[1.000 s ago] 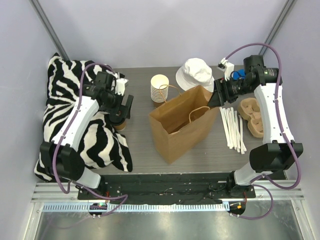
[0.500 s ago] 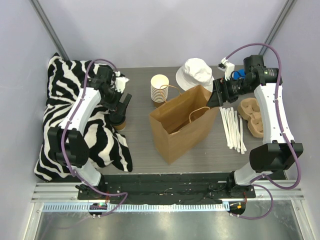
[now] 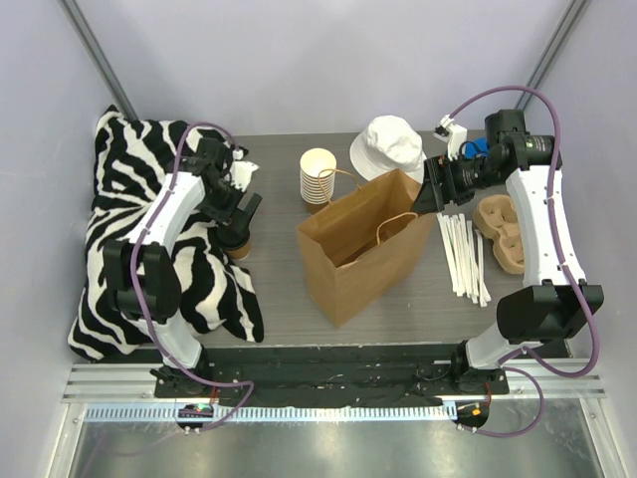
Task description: Pack the takeout coffee
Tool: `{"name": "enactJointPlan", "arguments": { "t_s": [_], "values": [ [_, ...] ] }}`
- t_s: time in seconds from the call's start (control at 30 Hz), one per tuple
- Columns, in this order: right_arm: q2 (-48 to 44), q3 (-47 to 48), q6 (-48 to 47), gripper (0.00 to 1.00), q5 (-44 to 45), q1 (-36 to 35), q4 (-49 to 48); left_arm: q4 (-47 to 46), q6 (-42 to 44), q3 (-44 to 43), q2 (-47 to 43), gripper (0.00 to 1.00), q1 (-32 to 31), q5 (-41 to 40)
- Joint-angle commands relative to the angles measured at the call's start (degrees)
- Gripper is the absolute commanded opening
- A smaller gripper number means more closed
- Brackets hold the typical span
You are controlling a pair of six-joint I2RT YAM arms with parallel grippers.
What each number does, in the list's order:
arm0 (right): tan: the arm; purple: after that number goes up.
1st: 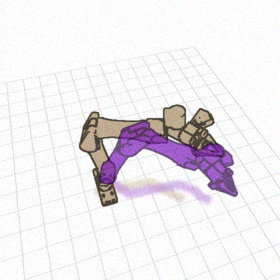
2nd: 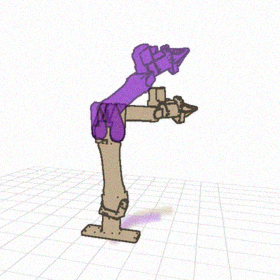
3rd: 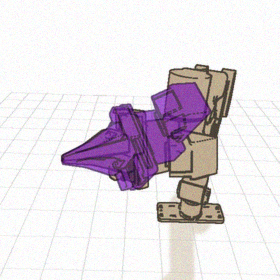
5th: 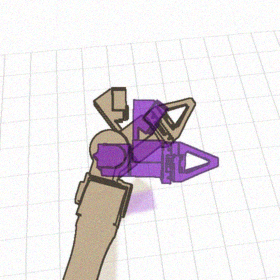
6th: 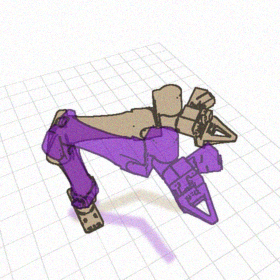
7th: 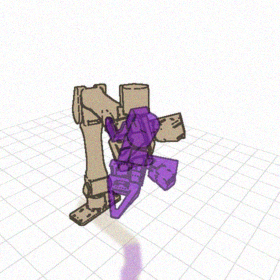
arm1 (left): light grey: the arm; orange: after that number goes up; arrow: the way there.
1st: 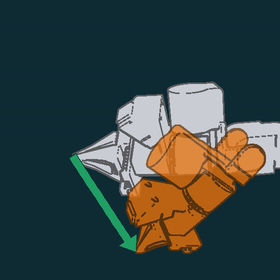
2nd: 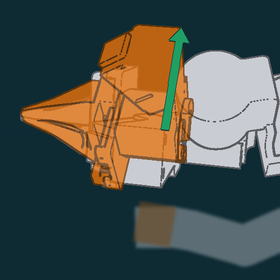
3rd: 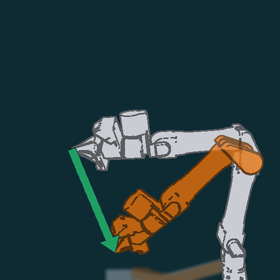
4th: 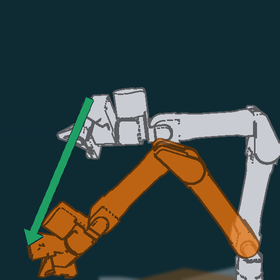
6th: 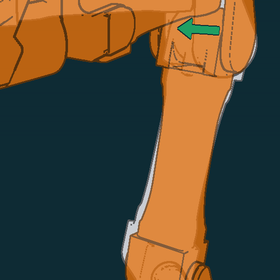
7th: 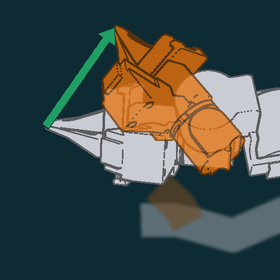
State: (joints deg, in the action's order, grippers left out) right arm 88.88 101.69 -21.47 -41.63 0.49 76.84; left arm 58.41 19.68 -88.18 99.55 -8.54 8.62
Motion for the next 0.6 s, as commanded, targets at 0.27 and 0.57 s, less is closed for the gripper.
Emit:
{"name": "enactJointPlan", "arguments": {
  "t_s": [0.27,0.57],
  "values": [
    [-1.0,0.9,0.0,0.83,-0.4,-0.2,0.1,-4.5,0.6,5.0,0.2,0.95,0.4,1.2],
    [-1.0,0.4,0.1,0.83,-0.4,-0.1,0.1,-6.2,0.5,5.3,1.2,0.87,0.4,0.6]
  ]
}}
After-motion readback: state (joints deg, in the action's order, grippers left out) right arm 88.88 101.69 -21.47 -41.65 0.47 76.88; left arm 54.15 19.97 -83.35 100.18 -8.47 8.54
